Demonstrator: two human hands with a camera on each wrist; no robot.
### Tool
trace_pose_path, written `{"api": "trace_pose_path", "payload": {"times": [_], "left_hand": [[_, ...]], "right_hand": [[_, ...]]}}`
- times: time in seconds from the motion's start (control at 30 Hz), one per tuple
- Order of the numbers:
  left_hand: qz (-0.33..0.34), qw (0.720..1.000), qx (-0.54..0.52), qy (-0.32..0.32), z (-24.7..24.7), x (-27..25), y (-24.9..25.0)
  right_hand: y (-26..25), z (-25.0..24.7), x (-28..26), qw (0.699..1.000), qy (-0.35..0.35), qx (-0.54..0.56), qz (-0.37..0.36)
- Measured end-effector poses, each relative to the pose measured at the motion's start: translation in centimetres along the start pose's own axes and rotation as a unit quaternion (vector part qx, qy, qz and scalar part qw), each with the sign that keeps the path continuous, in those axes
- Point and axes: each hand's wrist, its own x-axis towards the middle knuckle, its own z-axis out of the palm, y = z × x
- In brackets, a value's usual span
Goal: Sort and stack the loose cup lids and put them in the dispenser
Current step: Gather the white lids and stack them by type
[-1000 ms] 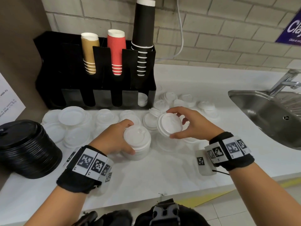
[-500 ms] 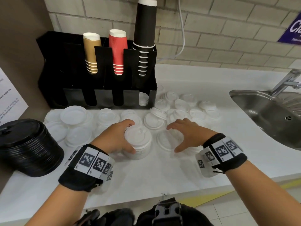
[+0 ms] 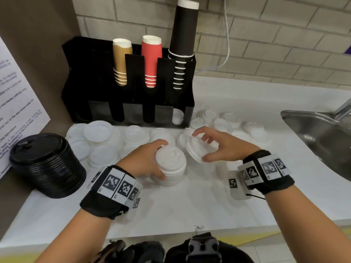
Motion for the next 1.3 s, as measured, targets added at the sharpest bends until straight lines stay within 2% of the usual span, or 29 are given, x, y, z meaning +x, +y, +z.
{"api": "trace_pose_path", "payload": {"times": [0.13, 0.3, 0.8, 1.07, 1.17, 1.23, 1.3], "left_hand": [[-0.007, 1.000, -0.012, -0.002, 0.0, -0.2, -0.2], [0.000, 0.999, -0.048, 0.006, -0.1, -0.4, -0.4], [0.003, 0.998, -0.057, 0.024, 0.2, -0.1, -0.6], [0.033, 0.999, -0.024, 0.025, 0.2, 0.0, -0.6], [0.039, 0.998, -0.022, 0.038, 0.1, 0.0, -0.4], [0.036, 0.998, -0.021, 0.038, 0.1, 0.0, -0.4], [0.034, 0.999, -0.019, 0.037, 0.1, 0.0, -0.5]], "right_hand": [[-1.7, 1.4, 0.2, 0.994, 0.036, 0.087, -0.052], [-2.8, 4.0, 0.9, 0.992, 0.038, 0.083, -0.088], [-4.8, 5.7, 2.1, 0.997, 0.021, -0.020, -0.075], [-4.5, 6.5, 1.9, 0.997, 0.018, -0.037, -0.073], [-3.8, 6.0, 1.9, 0.997, -0.001, -0.009, -0.083], [-3.0, 4.8, 2.6, 0.997, 0.040, 0.021, -0.057], [-1.7, 3.3, 3.8, 0.996, 0.090, -0.026, 0.011]]}}
